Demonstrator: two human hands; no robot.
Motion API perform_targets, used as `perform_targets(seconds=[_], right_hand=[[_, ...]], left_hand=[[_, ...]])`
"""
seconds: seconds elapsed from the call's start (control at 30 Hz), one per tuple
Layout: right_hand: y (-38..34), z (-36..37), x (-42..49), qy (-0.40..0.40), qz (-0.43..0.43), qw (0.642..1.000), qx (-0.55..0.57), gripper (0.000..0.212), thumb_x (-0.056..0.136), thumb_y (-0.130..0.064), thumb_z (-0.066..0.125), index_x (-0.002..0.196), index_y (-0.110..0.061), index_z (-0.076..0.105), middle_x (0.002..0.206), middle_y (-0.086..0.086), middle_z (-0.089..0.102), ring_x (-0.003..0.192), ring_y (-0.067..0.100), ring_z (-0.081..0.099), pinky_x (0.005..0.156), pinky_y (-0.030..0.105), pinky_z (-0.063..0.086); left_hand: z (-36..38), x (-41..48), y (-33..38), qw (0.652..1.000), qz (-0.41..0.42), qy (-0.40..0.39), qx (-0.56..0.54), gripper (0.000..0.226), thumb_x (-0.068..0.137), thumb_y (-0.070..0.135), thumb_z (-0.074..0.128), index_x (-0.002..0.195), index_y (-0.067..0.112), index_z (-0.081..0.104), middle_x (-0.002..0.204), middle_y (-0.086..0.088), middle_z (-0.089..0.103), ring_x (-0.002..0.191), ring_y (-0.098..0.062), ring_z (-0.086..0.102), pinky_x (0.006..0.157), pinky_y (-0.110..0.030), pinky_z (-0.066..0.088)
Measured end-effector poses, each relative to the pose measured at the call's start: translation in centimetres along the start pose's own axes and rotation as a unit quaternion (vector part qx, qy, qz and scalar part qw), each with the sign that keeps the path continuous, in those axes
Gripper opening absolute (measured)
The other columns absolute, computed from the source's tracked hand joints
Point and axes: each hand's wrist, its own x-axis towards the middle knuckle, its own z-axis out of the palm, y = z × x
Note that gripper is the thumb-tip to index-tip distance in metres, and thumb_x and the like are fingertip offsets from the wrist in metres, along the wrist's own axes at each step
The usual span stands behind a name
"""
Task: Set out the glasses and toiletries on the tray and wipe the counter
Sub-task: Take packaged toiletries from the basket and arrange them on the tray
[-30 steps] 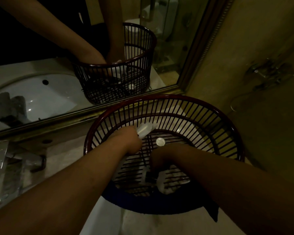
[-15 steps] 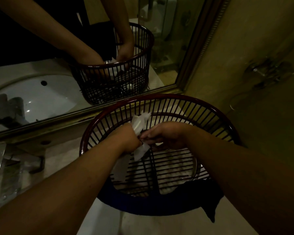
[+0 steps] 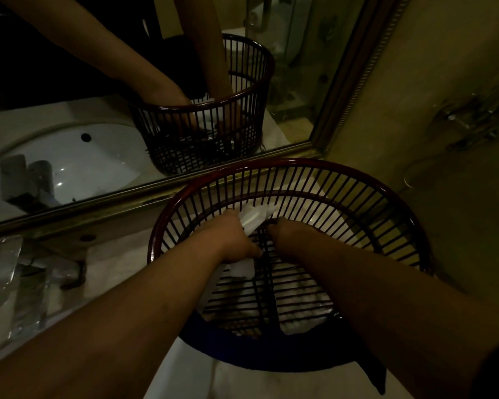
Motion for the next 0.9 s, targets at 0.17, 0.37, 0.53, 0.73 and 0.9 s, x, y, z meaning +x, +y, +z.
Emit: perform_targets(seconds=[0.17,0.37,0.53,0.73,0.9], right_hand=[[-0.4,-0.4,0.9,-0.03,0.031,0.999,0.029,0.056,0.099,-0.015,0.063,0.151,-0.014,0.046,0.147,0.015,0.053,0.133,0.032,0.052,0.111,0.045,0.045],[-0.3,-1.1,-0.1,-0.054,0.042,0.995,0.069,0.037,0.099,-0.022,0.064,0.134,-0.01,0.061,0.129,0.012,0.064,0.112,0.025,0.062,0.093,0.035,0.052],[-0.1,-3.6,-3.0,-0.002,0.055,0.939,0.339,0.013,0.095,-0.017,0.07,0.105,-0.009,0.068,0.1,0.014,0.072,0.079,0.02,0.073,0.057,0.028,0.059],[-0.9,-4.0,-7.2,0.07,0.04,0.796,0.599,0.011,0.093,-0.007,0.065,0.104,-0.01,0.062,0.099,0.019,0.073,0.075,0.024,0.077,0.068,0.036,0.065],[-2.3,-4.6,-9.9,0.161,0.025,0.749,0.642,0.011,0.093,-0.01,0.067,0.104,-0.011,0.064,0.1,0.017,0.074,0.076,0.024,0.078,0.072,0.041,0.066]], left_hand=[[-0.2,0.2,0.1,0.999,-0.01,0.006,0.049,0.084,0.082,0.029,0.083,0.151,0.014,0.036,0.133,-0.011,0.059,0.097,-0.022,0.056,0.076,-0.032,0.049],[-0.4,0.9,-0.2,0.999,0.001,0.028,0.036,0.084,0.086,0.02,0.077,0.156,0.016,0.03,0.136,-0.013,0.057,0.117,-0.03,0.059,0.09,-0.036,0.053],[-0.1,0.6,-0.1,0.998,0.029,0.056,-0.017,0.075,0.087,0.032,0.075,0.15,0.016,0.038,0.127,-0.01,0.058,0.103,-0.025,0.058,0.077,-0.032,0.046],[-0.7,-1.1,1.0,0.983,0.092,0.104,-0.122,0.061,0.077,0.039,0.078,0.128,0.018,0.052,0.1,0.003,0.058,0.088,-0.016,0.059,0.065,-0.031,0.046],[-2.4,-4.1,1.9,0.961,0.144,0.137,-0.19,0.059,0.066,0.048,0.071,0.118,0.025,0.055,0.103,0.002,0.063,0.089,-0.014,0.061,0.073,-0.032,0.052]])
